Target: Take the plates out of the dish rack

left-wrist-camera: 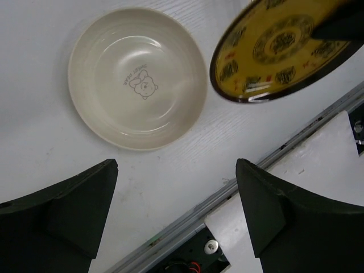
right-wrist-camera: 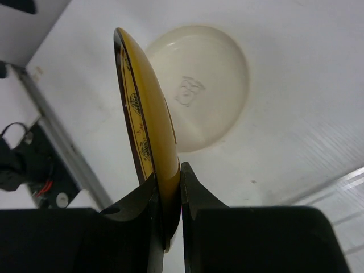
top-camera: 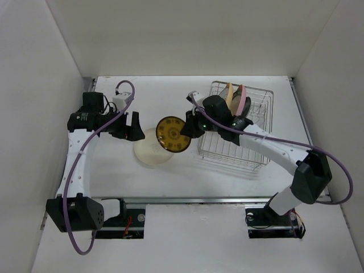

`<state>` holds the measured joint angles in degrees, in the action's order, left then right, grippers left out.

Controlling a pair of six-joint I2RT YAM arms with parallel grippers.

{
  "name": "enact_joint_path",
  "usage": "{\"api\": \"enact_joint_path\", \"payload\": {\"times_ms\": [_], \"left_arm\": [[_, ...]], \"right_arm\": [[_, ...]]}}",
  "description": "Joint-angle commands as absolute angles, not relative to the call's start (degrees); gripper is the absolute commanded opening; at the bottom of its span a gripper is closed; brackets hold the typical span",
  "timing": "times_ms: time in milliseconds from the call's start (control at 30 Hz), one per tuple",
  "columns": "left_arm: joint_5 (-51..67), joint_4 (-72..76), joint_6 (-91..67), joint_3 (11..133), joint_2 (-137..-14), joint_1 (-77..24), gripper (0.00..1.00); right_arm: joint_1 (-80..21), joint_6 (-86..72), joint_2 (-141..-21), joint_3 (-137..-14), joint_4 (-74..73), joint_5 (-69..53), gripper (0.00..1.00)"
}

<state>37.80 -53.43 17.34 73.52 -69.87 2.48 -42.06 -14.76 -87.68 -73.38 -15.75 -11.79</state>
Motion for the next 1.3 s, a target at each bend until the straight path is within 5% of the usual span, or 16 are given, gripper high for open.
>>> {"api": "enact_joint_path", "payload": {"times_ms": [0,300,367,433,533,600,733,800,967,1000,1267], "left_arm": [[40.2,-53.8,19.5,72.5,-69.3,2.6,0.82],[45.7,-55.8,20.0,73.0,-75.6,2.6,0.82],[47.5,-57.2,20.8,73.0,-75.6,2.6,0.75],[48.1,-57.9,21.6,73.6,-75.6,2.6,0.63],[48.1,-58.5,22.1,73.6,-75.6,2.6,0.17],[47.5,-59.1,22.7,73.6,-75.6,2.6,0.0],[47.5,-59.7,22.7,74.1,-75.6,2.6,0.0],[45.8,-58.7,19.7,74.1,-75.6,2.6,0.0],[38.8,-53.3,13.3,74.1,-75.6,2.6,0.0],[36.3,-52.3,12.1,74.1,-75.6,3.6,0.0],[34.6,-41.2,1.1,76.5,-81.3,19.3,0.0]], "right_arm": [[-42.1,-15.3,-86.9,-75.5,-0.3,-24.1,0.0],[-47.8,-17.3,-95.6,-79.7,2.2,-27.2,0.0],[-48.4,-17.3,-97.0,-80.5,2.2,-27.2,0.0],[-49.0,-17.8,-97.6,-81.0,2.8,-28.5,0.0],[-49.0,-17.8,-97.6,-81.0,3.7,-28.5,0.0],[-49.0,-17.8,-97.6,-81.0,3.7,-27.9,0.0],[-49.0,-17.8,-97.6,-82.2,2.6,-26.6,0.0],[-49.0,-17.8,-98.1,-82.7,1.1,-24.7,0.08],[-49.0,-21.2,-98.1,-85.1,-3.9,-18.4,0.57],[-48.5,-21.8,-97.6,-85.1,-4.6,-17.8,0.61],[-48.0,-23.8,-87.4,-85.2,-14.0,1.8,0.71]]}}
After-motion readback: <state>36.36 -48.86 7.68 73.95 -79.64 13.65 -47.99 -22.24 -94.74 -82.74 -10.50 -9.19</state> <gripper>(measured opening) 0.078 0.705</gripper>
